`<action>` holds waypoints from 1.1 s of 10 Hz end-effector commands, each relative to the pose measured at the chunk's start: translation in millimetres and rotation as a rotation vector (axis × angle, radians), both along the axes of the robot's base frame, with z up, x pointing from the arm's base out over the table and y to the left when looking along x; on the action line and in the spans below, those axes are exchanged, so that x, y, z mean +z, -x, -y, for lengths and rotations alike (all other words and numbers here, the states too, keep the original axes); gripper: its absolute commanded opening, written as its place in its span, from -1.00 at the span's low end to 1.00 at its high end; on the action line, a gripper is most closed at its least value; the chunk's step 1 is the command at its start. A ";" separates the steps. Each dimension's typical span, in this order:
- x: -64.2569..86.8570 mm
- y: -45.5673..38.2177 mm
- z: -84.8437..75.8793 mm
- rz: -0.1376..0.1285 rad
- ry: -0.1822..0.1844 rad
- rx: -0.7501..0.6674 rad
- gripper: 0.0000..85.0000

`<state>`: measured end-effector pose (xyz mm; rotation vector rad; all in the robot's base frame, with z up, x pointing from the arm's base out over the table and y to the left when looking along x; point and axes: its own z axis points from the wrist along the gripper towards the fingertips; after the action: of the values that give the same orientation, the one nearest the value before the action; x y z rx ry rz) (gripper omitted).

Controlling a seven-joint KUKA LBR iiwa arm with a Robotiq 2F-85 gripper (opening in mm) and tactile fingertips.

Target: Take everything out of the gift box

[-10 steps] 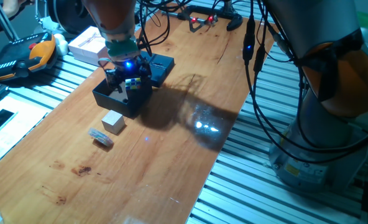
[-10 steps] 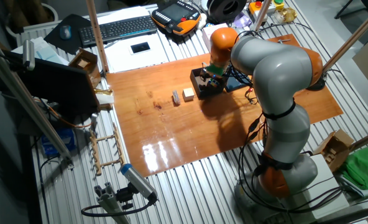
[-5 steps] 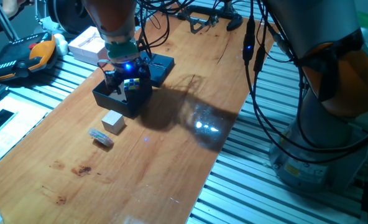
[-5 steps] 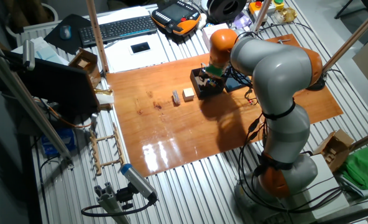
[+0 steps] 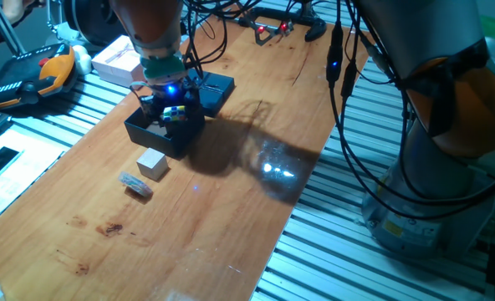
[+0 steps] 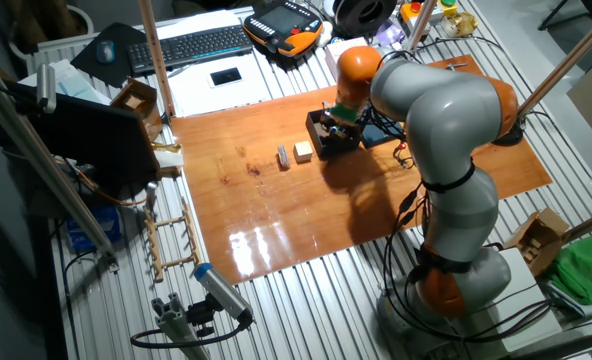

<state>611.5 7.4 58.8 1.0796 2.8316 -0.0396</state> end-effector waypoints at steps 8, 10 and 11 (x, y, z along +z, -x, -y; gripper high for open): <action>23.8 -6.1 -7.4 -0.021 -0.001 0.069 -0.64; 41.9 -6.7 -11.2 -0.025 -0.001 0.075 -0.84; 53.4 -6.2 -13.6 -0.015 -0.001 0.091 -0.91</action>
<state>617.6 21.2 111.5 0.9531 2.8912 -0.0391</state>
